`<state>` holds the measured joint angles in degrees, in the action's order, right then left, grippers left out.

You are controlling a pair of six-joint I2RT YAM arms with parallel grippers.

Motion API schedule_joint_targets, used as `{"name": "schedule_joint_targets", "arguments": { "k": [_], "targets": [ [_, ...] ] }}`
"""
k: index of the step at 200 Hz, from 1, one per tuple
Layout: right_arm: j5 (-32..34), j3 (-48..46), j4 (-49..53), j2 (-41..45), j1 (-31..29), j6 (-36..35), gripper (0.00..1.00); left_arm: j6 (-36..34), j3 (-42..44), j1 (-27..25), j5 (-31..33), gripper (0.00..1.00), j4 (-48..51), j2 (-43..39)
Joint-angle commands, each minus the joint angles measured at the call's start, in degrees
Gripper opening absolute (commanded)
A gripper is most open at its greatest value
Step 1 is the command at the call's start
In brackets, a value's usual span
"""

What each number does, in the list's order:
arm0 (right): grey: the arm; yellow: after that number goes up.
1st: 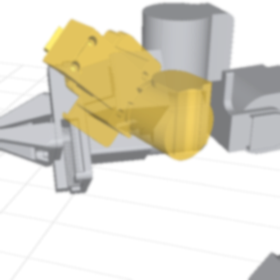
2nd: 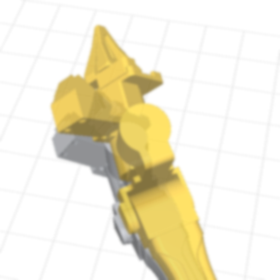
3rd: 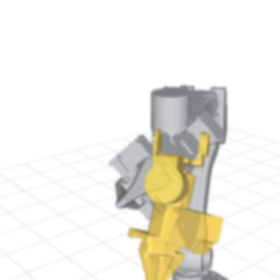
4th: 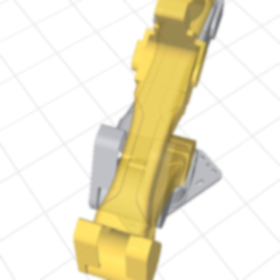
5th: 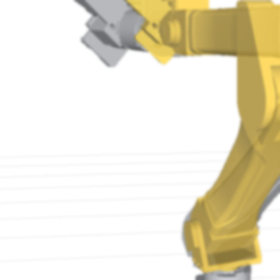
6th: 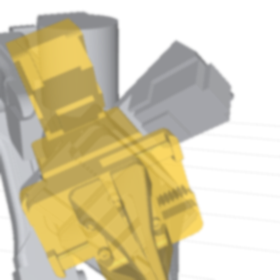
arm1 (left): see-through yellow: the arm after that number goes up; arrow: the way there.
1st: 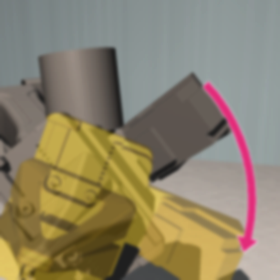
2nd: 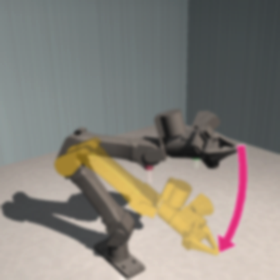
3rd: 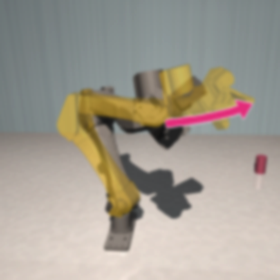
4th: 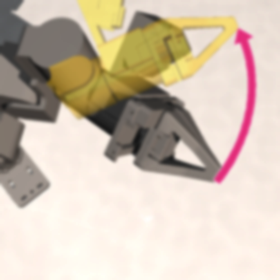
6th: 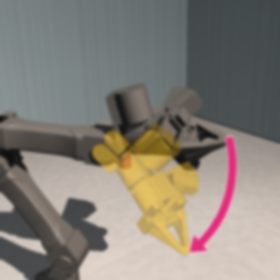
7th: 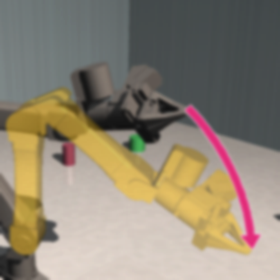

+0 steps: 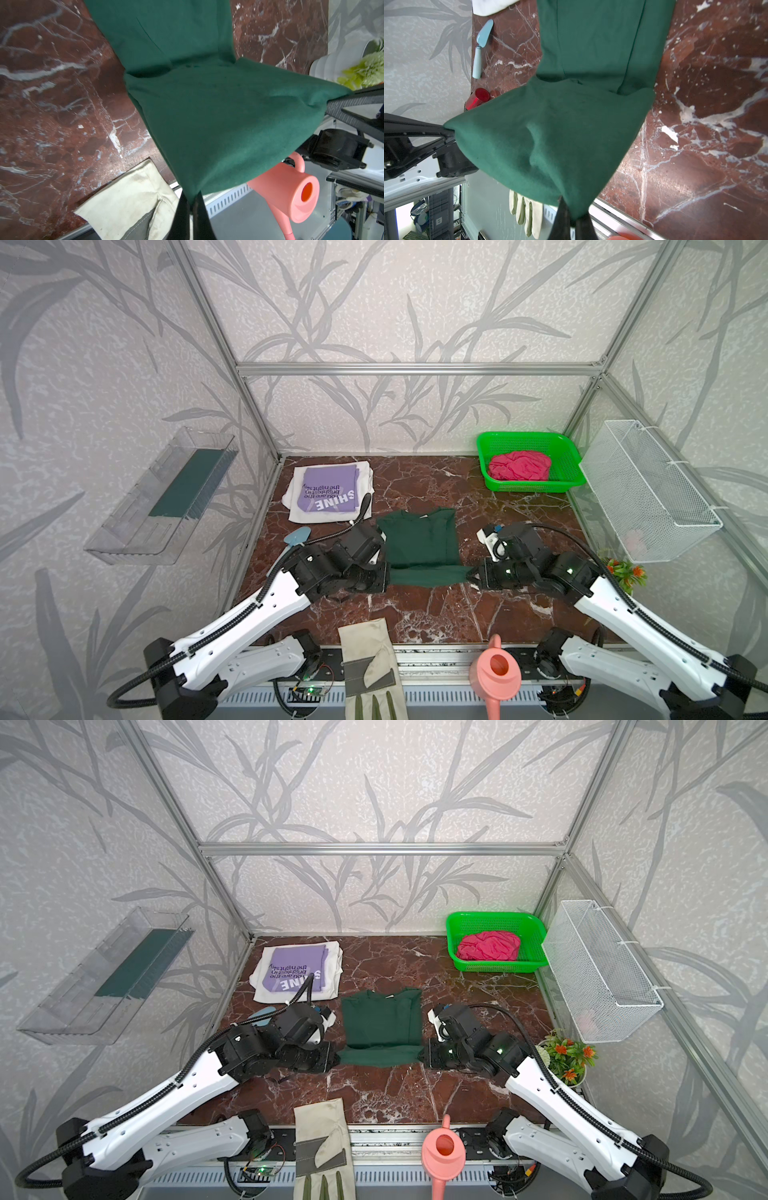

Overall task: Fold and stack the t-shirts
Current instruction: 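Lift the near edge with both grippers and carry it away from the robot, then lower the held edge onto the far half and release with both grippers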

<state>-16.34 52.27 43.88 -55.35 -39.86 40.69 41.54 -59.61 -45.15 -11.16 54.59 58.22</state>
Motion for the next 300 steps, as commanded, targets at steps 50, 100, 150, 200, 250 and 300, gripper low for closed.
{"name": "schedule_joint_targets", "arguments": {
  "k": [50, 100, 150, 200, 250, 300],
  "targets": [
    [-0.3, 6.8, -6.8, -9.5, 7.1, -6.5, 0.0, -5.4, -4.6, 11.2, 0.3, 0.0, -4.8, 5.8],
    [-3.4, 11.3, -9.6, -17.9, 12.1, -10.2, 0.0, -7.3, -8.3, 17.0, -1.8, 0.0, -9.0, 13.2],
    [-6.8, 15.7, -13.9, -28.8, 15.9, -12.5, 0.01, -10.1, -14.6, 21.1, -2.4, 0.0, -10.8, 23.5],
    [-10.5, 22.5, -15.6, -43.4, 19.7, -14.2, 0.02, -13.4, -23.2, 25.6, -7.1, 0.0, -11.3, 39.4],
    [-15.7, 29.9, -19.3, -55.4, 23.1, -17.1, 0.28, -17.4, -30.4, 26.4, -4.8, 0.13, -15.3, 50.5],
    [-14.1, 27.9, -23.8, -52.3, 22.5, -17.1, 0.4, -16.5, -18.2, 25.1, -4.1, 0.36, -32.8, 43.0]
  ]
}}
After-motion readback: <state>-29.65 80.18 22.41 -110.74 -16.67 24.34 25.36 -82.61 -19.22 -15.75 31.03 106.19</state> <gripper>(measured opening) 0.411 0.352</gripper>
